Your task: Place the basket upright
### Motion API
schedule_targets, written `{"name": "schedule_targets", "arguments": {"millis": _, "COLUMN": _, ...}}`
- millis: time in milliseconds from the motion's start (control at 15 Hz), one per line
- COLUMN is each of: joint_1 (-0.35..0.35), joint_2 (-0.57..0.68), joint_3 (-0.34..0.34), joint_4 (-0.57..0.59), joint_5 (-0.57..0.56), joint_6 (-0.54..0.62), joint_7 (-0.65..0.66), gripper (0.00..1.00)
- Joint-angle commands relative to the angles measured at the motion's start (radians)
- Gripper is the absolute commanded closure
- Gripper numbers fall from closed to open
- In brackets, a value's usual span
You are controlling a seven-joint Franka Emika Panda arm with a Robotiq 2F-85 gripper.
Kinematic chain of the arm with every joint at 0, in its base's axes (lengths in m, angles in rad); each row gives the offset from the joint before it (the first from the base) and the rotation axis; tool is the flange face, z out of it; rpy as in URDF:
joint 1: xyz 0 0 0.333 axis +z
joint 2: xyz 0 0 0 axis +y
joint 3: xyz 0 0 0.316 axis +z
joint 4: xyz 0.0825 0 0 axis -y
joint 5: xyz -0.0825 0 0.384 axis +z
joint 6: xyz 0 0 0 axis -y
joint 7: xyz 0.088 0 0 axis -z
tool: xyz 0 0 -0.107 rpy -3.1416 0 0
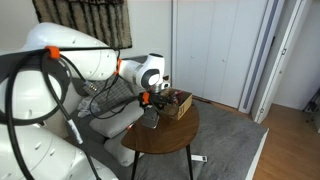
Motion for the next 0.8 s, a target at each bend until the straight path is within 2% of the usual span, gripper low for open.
{"name": "schedule_targets", "arguments": {"millis": 0, "joint_1": 0.042, "joint_2": -0.106, "joint_3": -0.05, "joint_4": -0.122, "joint_5": 0.059, "joint_6": 0.14, "joint_7": -0.069, "gripper": 0.45}}
{"name": "schedule_targets", "arguments": {"millis": 467, "joint_1": 0.114, "joint_2": -0.164, "joint_3": -0.104, "joint_4": -0.271, "joint_5": 0.123, "joint_6": 0.411, "joint_7": -0.085, "gripper": 0.45}}
{"name": "schedule_targets", "arguments": {"millis": 733, "joint_1": 0.168, "joint_2": -0.185, "joint_3": -0.152, "joint_4": -0.325, "joint_5": 0.145, "joint_6": 0.496, "joint_7": -0.099, "gripper": 0.45}}
